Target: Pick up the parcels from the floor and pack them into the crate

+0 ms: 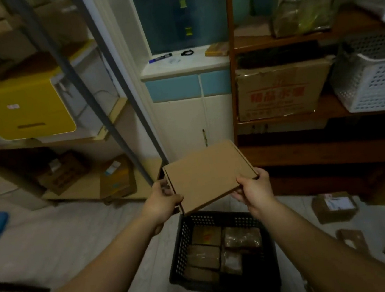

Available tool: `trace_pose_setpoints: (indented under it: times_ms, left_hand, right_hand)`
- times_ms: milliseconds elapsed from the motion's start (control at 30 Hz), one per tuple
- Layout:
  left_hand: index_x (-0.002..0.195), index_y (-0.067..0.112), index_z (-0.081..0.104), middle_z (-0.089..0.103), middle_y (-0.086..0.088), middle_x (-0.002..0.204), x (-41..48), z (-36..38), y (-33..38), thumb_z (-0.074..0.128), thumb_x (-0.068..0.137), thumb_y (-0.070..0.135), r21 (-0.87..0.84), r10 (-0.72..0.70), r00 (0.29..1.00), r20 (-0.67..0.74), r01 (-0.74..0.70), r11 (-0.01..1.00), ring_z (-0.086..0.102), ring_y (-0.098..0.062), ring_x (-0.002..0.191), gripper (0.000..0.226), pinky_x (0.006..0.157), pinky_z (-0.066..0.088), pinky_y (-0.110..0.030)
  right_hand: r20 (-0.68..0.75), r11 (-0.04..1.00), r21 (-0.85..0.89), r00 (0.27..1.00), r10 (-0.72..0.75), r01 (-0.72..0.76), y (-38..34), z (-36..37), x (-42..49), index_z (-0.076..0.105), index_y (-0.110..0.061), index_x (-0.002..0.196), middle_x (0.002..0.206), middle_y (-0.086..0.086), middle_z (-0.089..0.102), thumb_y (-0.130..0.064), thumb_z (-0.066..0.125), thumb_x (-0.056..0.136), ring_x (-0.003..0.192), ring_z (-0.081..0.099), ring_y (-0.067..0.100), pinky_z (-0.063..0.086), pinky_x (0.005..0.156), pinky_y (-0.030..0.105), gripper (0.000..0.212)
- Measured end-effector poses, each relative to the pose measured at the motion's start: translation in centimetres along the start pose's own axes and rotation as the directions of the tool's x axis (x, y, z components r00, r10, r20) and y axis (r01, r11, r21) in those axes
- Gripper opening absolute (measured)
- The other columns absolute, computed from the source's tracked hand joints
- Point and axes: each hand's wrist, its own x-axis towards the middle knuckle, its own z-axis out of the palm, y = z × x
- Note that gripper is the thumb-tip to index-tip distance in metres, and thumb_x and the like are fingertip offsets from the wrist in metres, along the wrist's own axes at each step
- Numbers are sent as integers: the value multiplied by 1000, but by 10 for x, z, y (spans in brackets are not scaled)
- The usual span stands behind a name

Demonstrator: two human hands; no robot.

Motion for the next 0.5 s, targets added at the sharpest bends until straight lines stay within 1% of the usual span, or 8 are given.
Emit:
trace_pose_setpoints:
  times_ms: [67,100,167,200,233,333,433,500]
  left_hand:
    - [140,15,28,59,-12,114,12,4,-7,56,85,-4,40,-7,1000,8,7,999,58,-29,104,64,85,53,-47]
    - [140,15,29,58,-13,117,18,5,-10,55,86,-5,43,-17,1000,6,17,999,57,-30,106,64,86,52,-47]
    - [142,18,29,56,-14,125,34,6,-16,54,86,-4,69,-36,999,9,36,997,56,-31,109,65,87,52,-48]
    - [143,19,28,55,-14,127,44,7,-19,54,86,-4,93,-36,999,17,35,995,55,-30,109,66,86,52,-47]
    - [142,20,29,54,-13,128,52,8,-21,54,87,-3,125,-28,999,32,24,992,55,-29,107,65,84,52,-46]
    - [143,23,30,53,-9,132,77,12,-26,53,88,1,227,24,996,88,-43,973,54,-26,110,64,92,49,-46]
    - [145,28,27,46,-4,141,102,9,-30,49,92,9,371,82,989,121,-122,920,50,-26,118,61,96,47,-42]
    - [146,30,24,47,-6,138,119,0,-35,46,93,11,432,111,980,166,-173,885,51,-28,116,61,93,49,-42]
  right_hand:
    - [-62,991,-135,998,-16,8,10,-8,9,39,-20,133,119,7,55,-9,62,87,100,59,24,55,83,40,53]
    - [-83,977,-213,996,-37,18,15,-13,10,42,-15,130,117,7,57,-10,62,86,98,59,23,54,81,38,49]
    - [-116,942,-334,991,-73,31,24,-20,10,46,-12,123,103,2,59,-12,62,87,85,57,16,47,64,27,39]
    - [-115,929,-367,989,-95,47,28,-23,10,46,-13,122,96,-3,57,-11,61,88,80,54,10,40,58,23,37]
    - [-104,923,-379,988,-115,68,31,-25,11,46,-14,123,94,-6,55,-9,60,88,78,52,6,38,58,20,37]
    - [-87,908,-405,984,-156,108,40,-25,12,46,-13,129,101,-3,55,-2,57,89,85,53,10,41,69,23,43]
    - [-90,861,-489,974,-210,140,50,-16,15,49,-19,123,104,1,59,-3,57,88,79,51,1,39,59,13,40]
    - [-103,844,-521,972,-211,128,58,-3,18,48,-22,124,103,-1,60,-8,57,89,79,51,-1,39,57,13,39]
